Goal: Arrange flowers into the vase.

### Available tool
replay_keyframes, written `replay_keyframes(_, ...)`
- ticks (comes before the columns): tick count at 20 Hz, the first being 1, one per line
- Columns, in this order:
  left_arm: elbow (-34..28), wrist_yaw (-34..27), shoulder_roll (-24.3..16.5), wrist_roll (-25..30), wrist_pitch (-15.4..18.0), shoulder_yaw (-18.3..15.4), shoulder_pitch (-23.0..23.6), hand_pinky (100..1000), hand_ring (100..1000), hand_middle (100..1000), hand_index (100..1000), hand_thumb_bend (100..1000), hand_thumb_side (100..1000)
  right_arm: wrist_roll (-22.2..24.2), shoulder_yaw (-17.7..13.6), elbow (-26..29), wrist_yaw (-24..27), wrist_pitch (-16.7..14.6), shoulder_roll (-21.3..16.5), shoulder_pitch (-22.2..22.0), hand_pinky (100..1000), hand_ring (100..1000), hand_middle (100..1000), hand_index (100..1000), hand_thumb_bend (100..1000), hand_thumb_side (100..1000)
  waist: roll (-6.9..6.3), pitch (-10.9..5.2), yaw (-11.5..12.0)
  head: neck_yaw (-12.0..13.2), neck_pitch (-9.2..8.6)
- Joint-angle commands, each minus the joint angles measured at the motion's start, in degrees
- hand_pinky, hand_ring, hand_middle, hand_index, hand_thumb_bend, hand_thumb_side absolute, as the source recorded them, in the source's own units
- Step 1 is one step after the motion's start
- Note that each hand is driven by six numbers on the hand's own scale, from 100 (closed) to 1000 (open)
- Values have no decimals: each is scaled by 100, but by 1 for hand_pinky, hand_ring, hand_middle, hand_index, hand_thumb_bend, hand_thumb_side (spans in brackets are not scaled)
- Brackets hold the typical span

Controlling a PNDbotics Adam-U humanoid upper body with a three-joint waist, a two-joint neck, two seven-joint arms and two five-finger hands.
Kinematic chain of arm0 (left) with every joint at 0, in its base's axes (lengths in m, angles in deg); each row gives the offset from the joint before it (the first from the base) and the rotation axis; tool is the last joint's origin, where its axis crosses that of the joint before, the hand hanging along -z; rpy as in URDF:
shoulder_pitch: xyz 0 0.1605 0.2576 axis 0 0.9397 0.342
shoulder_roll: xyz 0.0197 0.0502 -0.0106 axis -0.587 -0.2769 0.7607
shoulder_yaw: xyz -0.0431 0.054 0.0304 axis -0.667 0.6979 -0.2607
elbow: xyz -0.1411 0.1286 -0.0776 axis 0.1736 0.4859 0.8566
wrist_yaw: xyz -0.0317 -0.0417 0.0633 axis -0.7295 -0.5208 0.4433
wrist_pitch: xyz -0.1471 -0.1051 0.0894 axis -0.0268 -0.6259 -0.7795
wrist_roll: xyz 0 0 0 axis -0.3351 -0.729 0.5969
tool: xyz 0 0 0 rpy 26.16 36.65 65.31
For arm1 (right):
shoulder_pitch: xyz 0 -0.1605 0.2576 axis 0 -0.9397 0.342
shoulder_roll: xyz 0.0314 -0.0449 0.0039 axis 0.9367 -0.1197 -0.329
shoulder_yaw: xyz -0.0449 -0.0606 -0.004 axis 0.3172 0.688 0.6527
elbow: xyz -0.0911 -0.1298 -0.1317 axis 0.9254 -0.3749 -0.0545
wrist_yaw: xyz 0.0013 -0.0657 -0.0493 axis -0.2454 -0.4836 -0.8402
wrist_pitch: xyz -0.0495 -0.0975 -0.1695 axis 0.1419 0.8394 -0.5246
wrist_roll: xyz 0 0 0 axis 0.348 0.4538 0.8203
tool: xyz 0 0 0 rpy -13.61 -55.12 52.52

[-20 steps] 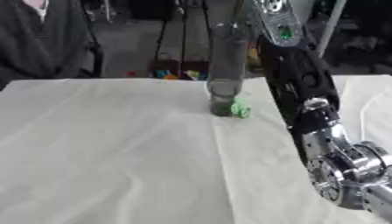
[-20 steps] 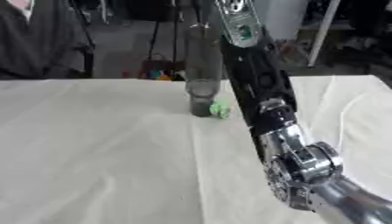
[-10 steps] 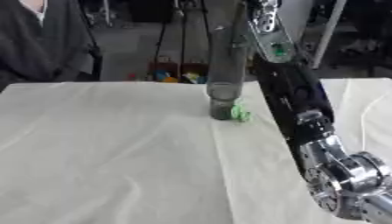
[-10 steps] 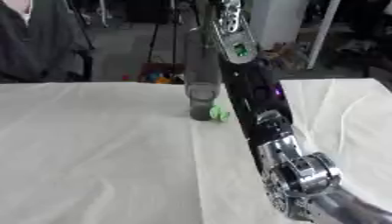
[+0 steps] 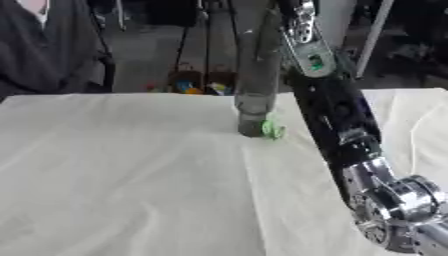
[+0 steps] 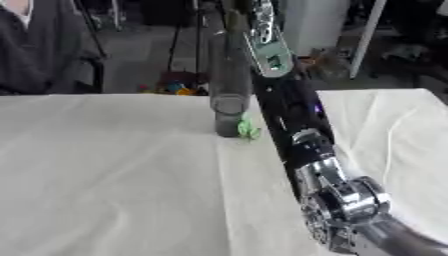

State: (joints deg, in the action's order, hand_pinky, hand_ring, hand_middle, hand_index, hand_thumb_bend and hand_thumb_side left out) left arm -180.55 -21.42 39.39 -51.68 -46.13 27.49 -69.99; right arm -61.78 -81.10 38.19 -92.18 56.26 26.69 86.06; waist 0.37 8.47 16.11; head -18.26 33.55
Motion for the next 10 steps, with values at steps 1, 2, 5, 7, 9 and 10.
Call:
replay_keyframes(1,-82,-13,-71,20,5,-15,-72,919,677,756,642,1000,514,26,-22,39,-79,18,-133,113,100,388,248,406,100,640,-38,-72,-12,12,-76)
replay_keyframes(2,-81,-14,-71,22,4,-15,-72,919,677,756,642,1000,514,29,-22,31,-103,29,-138,110,100,400,258,413,100,637,-38,-73,-18,14,-75)
replay_keyframes(5,-80,-15,-73,24,5,-16,-70,919,677,756,642,1000,514,28,-27,11,-167,54,-150,110,100,406,258,407,100,633,-36,-79,-34,17,-78)
replay_keyframes(7,-78,-14,-73,25,6,-18,-65,919,677,755,641,1000,514,19,-27,5,-219,57,-159,114,100,411,263,411,100,632,-32,-84,-41,18,-80)
replay_keyframes(9,-76,-14,-73,24,7,-20,-62,919,677,755,641,1000,514,13,-24,-14,-273,74,-164,116,100,423,274,419,100,641,-28,-90,-44,17,-80)
replay_keyframes(10,-76,-15,-73,25,8,-20,-60,919,677,755,641,1000,515,14,-22,-30,-307,94,-168,117,105,434,283,429,100,652,-27,-91,-45,13,-78)
